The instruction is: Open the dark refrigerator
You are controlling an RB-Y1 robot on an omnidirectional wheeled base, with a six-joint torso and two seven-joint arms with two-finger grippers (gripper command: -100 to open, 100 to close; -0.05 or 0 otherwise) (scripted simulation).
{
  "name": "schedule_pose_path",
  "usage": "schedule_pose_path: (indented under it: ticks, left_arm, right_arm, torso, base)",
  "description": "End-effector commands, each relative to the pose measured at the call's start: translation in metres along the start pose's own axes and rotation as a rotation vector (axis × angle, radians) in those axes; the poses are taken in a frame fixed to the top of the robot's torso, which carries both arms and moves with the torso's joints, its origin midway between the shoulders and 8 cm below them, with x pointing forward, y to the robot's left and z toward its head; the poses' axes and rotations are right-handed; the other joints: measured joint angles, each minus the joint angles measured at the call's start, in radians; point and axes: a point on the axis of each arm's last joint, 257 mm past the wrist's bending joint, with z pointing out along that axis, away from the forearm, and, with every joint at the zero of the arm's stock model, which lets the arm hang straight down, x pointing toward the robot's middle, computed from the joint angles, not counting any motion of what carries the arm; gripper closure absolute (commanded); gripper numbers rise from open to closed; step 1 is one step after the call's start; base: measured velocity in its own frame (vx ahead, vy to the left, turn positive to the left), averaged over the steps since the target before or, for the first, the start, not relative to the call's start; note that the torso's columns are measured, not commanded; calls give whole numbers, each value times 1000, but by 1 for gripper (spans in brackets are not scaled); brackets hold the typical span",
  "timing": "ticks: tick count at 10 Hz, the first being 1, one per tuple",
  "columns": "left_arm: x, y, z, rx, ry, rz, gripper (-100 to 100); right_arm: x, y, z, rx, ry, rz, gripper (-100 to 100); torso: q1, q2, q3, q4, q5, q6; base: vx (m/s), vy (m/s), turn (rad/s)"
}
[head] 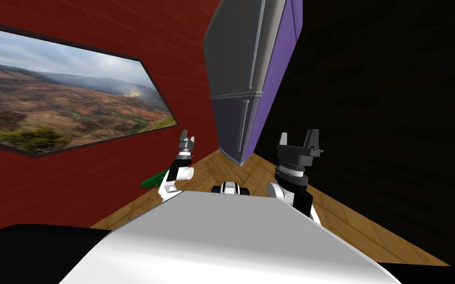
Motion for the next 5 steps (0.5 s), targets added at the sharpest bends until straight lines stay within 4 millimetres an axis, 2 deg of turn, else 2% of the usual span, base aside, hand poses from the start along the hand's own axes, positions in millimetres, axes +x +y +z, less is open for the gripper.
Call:
schedule_pose_path:
  ticks: [1,2,5]
  left_arm:
    - [-2,4,9,-24,0,-11,-100]
    - [-6,3,22,-28,-7,-29,-100]
    - [-8,7,39,-57,-12,-53,-100]
  right_arm:
    - [0,0,0,0,0,0,0]
    - [0,0,0,0,0,0,0]
    - [0,0,0,0,0,0,0]
  torso:
    - [1,1,1,0,0,0]
    - [4,2,1,1,1,0]
    - [-1,0,0,0,0,0]
  base:
    - [12,-48,-11]
    - [23,-84,146]
    - [31,-109,128]
